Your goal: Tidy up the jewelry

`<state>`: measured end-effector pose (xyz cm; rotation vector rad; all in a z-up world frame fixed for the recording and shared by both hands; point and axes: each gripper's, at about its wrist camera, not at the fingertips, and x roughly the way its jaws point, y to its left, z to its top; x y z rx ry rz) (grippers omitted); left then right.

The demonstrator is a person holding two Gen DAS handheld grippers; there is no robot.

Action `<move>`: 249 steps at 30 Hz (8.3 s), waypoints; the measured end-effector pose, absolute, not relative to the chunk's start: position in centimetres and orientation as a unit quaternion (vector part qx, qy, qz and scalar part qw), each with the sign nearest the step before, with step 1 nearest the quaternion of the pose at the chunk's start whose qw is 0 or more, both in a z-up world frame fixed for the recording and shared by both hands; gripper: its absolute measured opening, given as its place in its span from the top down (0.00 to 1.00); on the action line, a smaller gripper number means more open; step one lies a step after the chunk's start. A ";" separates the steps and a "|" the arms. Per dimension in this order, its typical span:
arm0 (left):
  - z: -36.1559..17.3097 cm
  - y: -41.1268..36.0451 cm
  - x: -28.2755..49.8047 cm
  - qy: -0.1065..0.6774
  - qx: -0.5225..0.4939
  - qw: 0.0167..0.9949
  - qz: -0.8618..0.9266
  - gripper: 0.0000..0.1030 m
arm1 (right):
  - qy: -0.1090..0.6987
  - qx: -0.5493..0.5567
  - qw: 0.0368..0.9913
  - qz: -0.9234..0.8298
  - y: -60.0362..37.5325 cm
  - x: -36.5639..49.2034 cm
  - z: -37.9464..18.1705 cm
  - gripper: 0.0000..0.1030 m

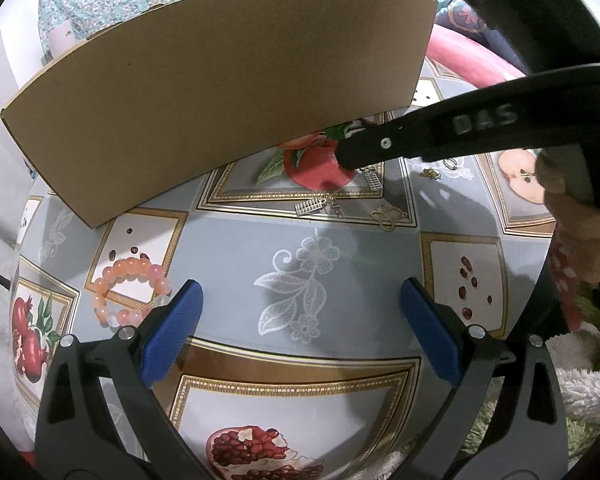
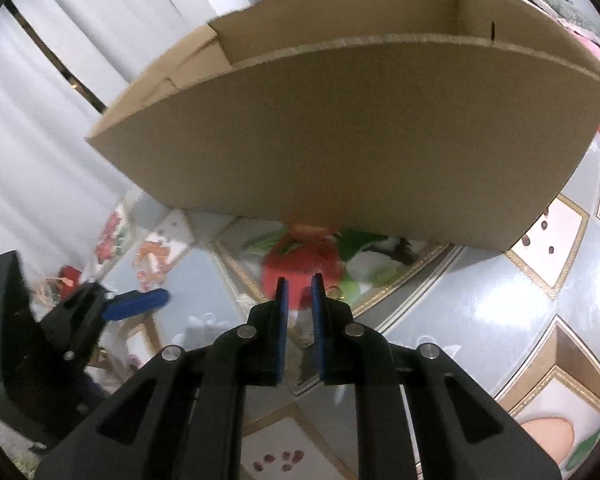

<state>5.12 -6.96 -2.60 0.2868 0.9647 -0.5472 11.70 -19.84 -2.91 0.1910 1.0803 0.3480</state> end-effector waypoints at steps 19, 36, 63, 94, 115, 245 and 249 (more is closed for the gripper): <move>-2.5 -6.9 5.2 0.457 0.135 0.840 -0.259 0.07 | 0.500 0.149 0.850 0.070 -25.5 9.4 -1.5 0.86; -2.5 -7.1 5.4 0.465 0.137 0.837 -0.253 0.06 | 0.507 0.040 0.861 0.017 -25.8 6.0 -2.5 0.74; -2.6 -7.3 5.7 0.467 0.139 0.835 -0.256 0.06 | 0.504 0.062 0.861 0.034 -25.6 7.0 -3.0 0.91; -0.1 -9.9 7.8 0.416 0.149 0.848 -0.292 0.78 | 0.484 0.095 0.869 0.045 -26.7 6.6 -3.1 0.91; -1.6 -15.5 10.5 0.432 0.161 0.818 -0.345 0.78 | 0.475 0.109 0.871 0.056 -27.0 6.5 -3.3 0.91; 2.9 -8.2 34.6 0.613 -0.139 0.736 -0.253 0.64 | 0.590 0.036 0.791 0.159 -24.0 31.9 4.1 0.88; 5.4 -7.3 33.1 0.584 -0.131 0.756 -0.264 0.64 | 0.568 0.058 0.803 0.169 -24.9 30.8 6.1 0.88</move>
